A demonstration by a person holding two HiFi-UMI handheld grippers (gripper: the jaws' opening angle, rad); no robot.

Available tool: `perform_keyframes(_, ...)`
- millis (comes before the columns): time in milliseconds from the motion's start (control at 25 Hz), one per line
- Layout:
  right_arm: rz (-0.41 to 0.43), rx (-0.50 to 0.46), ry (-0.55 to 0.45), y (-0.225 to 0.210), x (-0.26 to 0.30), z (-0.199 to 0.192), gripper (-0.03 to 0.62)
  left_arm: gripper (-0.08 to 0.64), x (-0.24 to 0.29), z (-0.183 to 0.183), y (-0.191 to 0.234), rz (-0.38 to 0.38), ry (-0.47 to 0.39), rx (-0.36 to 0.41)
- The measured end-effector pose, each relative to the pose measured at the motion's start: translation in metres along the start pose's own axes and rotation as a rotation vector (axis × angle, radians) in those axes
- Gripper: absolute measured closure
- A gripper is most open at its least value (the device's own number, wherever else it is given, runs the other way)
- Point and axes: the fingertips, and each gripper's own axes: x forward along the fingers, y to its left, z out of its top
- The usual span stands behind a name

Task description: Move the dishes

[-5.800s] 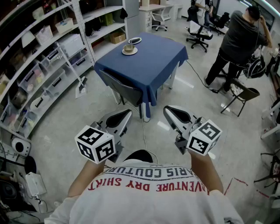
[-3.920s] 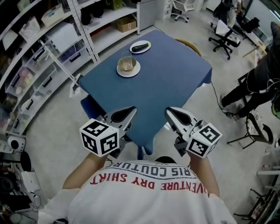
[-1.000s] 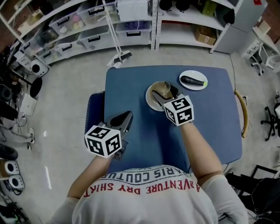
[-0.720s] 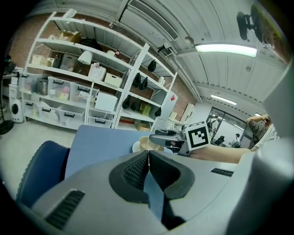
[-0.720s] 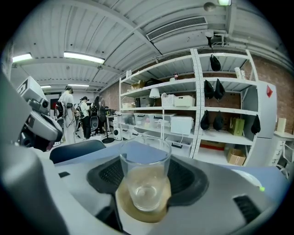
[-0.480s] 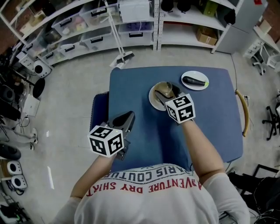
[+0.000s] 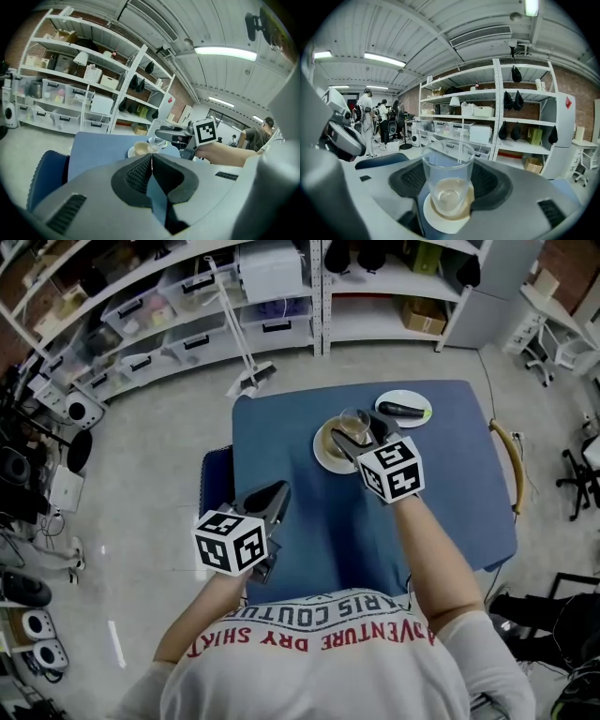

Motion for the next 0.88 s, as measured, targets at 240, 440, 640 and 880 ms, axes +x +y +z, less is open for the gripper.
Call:
perform_keyframes(240, -0.072, 0.038, -0.007, -0.016, -0.041, -0.001, 0.308, 0.531, -0.006, 0.0, -0.009, -0.029, -0.003, 0.013)
perform_keyframes(440, -0.138, 0.062, 0.014, -0.03, -0.07, -0.024, 0.308, 0.531, -0.006, -0.008, -0.005, -0.035, -0.001, -0.006)
perform_keyframes(640, -0.19, 0.102, 0.037, -0.044, -0.092, -0.048, 0.308, 0.531, -0.002, -0.011, -0.002, -0.034, 0.001, -0.022)
perform_keyframes(880, -0.243, 0.141, 0.068, -0.06, -0.109, -0.079, 0.308, 0.531, 0.007, -0.019, -0.007, -0.047, 0.024, -0.018)
